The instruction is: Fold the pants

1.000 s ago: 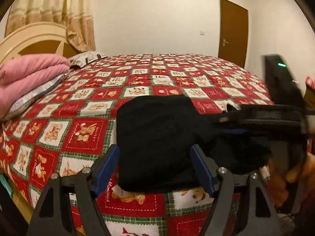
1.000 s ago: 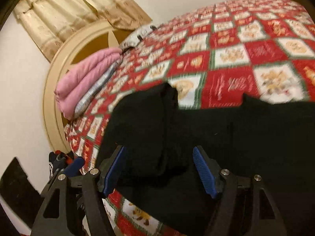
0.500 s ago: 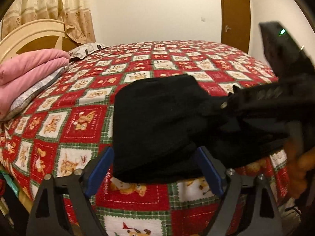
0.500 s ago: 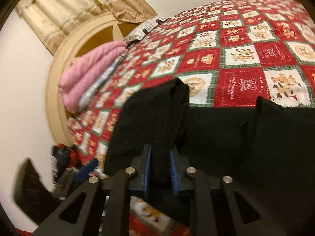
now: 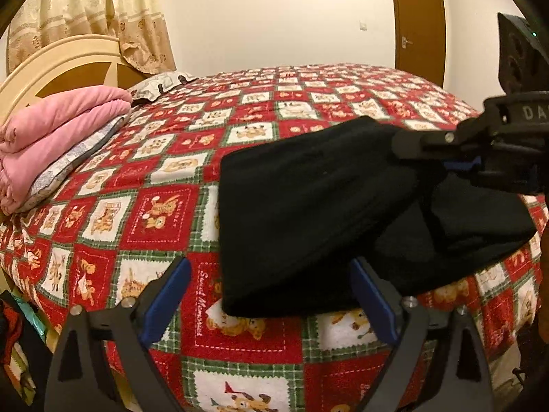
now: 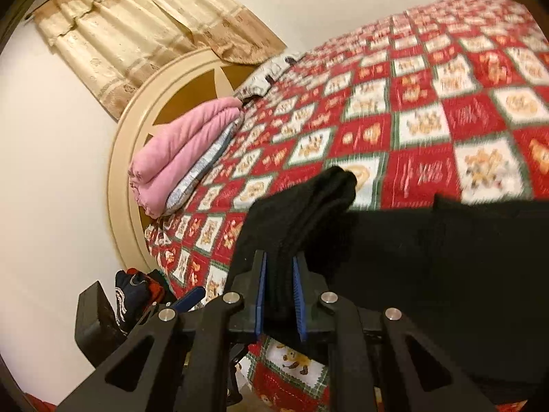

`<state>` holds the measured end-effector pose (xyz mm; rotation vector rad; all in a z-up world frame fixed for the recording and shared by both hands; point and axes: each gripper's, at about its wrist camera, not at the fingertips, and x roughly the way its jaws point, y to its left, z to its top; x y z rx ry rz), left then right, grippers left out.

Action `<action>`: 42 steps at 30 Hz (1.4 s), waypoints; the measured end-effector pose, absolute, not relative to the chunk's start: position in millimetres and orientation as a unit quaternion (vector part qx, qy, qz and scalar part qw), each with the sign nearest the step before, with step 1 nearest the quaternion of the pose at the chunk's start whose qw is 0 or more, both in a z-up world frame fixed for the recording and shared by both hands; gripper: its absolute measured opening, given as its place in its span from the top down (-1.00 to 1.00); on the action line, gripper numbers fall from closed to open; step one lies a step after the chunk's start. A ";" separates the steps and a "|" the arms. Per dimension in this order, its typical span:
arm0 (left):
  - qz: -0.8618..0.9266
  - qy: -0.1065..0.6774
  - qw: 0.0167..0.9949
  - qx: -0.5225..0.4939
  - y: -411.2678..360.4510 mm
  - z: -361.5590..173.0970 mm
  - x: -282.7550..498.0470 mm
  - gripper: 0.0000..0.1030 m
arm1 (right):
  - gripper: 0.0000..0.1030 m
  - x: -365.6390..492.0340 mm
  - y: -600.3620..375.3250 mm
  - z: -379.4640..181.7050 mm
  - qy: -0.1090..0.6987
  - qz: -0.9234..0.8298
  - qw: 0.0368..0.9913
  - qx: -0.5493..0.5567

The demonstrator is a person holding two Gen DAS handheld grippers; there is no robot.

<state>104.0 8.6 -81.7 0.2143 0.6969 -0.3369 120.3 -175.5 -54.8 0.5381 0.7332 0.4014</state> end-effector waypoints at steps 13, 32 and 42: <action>-0.210 0.326 0.920 0.060 0.5 -66.4 107.2 -0.91 | 0.71 52.1 -258.7 -15.7 0.302 0.125 0.926 0.189; -0.246 0.318 0.915 0.020 1.0 -44.9 123.9 -0.91 | 0.47 25.5 -296.6 -99.9 0.346 0.069 0.900 0.255; -0.202 0.352 0.914 0.014 -22.5 -79.3 166.5 -0.91 | -0.49 51.0 -298.5 -90.1 0.288 0.032 0.920 0.263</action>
